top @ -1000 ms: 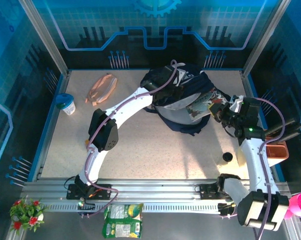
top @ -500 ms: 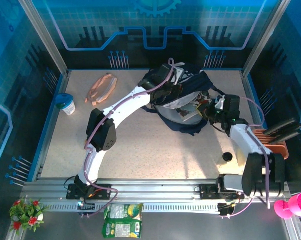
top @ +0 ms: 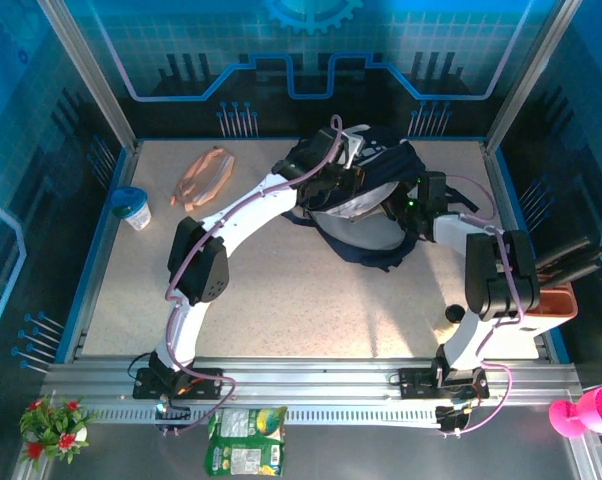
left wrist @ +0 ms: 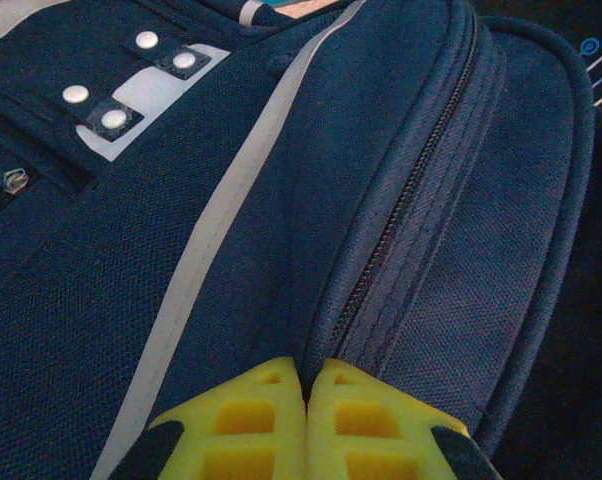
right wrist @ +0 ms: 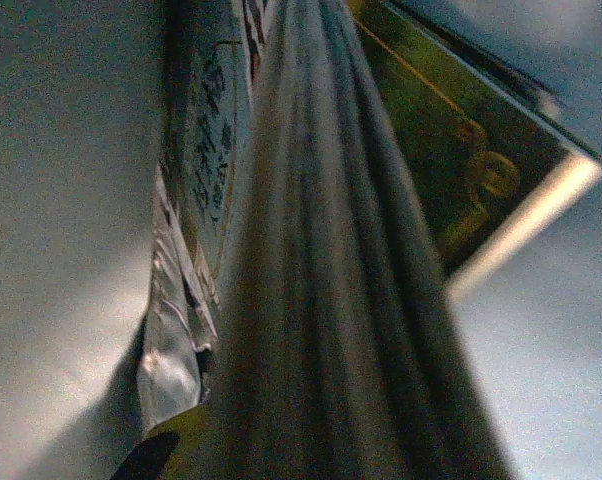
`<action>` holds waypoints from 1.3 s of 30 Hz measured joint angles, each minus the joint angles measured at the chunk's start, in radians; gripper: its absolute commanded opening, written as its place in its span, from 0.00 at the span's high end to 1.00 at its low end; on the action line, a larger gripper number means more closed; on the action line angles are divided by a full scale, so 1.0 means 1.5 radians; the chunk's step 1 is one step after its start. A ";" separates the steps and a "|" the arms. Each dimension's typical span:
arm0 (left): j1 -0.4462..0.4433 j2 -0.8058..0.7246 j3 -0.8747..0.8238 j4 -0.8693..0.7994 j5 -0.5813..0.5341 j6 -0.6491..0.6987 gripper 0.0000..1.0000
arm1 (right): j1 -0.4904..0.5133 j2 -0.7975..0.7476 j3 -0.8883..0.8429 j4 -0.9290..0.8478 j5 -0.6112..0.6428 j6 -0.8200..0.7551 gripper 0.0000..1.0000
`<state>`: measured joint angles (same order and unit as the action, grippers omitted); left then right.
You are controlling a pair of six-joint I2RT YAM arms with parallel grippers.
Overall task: Pack the student bag
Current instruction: Place the book in the student bag, then close the student bag at the top-center of the table.
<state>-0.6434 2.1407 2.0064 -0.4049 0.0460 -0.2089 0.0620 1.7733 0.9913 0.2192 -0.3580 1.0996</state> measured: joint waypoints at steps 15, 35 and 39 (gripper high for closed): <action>0.014 -0.009 -0.018 0.025 0.018 -0.025 1.00 | -0.012 -0.154 -0.126 -0.051 0.024 -0.003 0.33; 0.069 -0.074 -0.183 0.048 0.051 -0.157 0.18 | -0.019 -0.526 -0.044 -0.415 0.246 -0.240 0.17; 0.141 -0.091 -0.276 0.071 0.068 -0.231 0.21 | -0.014 -0.492 -0.045 -0.419 0.232 -0.245 0.17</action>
<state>-0.4316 2.0037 1.5921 -0.2989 0.1474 -0.5549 0.0406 1.0348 0.9241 -0.4099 -0.0105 0.7319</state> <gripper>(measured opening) 0.803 0.831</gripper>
